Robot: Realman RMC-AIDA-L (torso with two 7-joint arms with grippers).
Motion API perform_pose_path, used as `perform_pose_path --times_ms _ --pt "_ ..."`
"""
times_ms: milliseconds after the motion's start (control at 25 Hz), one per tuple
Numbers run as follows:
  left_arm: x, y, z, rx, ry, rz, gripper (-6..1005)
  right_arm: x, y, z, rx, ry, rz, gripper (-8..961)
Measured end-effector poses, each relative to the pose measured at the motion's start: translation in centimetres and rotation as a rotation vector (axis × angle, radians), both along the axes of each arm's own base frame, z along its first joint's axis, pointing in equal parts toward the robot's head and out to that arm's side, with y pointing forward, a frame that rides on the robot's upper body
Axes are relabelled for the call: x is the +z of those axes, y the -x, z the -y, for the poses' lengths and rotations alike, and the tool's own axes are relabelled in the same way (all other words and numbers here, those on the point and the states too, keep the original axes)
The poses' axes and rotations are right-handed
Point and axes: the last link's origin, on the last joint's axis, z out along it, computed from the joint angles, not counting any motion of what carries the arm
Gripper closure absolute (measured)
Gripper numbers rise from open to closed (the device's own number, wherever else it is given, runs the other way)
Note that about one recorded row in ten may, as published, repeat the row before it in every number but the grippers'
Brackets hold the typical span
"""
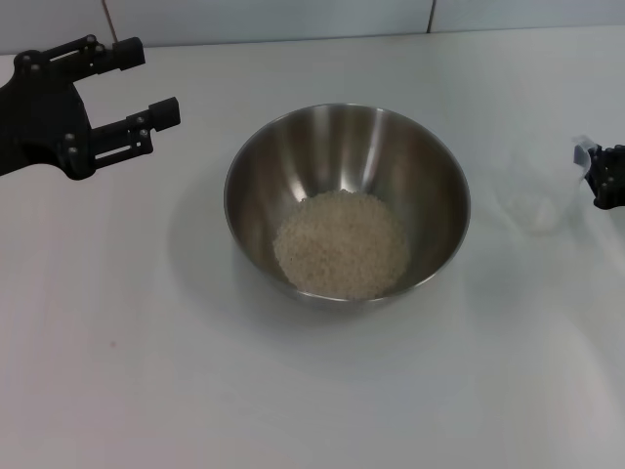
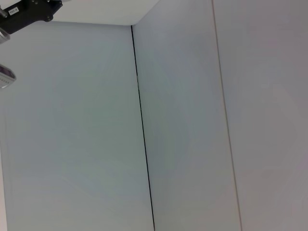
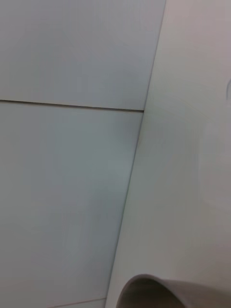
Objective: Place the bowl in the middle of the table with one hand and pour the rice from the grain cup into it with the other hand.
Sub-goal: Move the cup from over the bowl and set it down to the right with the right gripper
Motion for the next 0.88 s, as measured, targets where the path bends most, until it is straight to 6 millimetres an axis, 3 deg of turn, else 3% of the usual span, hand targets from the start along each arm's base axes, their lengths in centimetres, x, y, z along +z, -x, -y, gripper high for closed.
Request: perform_pose_path --times_ms 360,600,880 --pt "0.0 0.0 0.0 -0.001 0.000 -0.001 304 -0.6 -0.1 0.3 0.000 0.029 0.020 848" --pt "-0.1 0.1 0.0 0.001 0.006 -0.014 304 -0.5 -0.3 0.5 -0.007 0.027 0.017 780" --pt "-0.1 0.0 0.0 -0.003 0.005 -0.024 304 -0.4 -1.2 2.4 -0.022 0.030 -0.008 736"
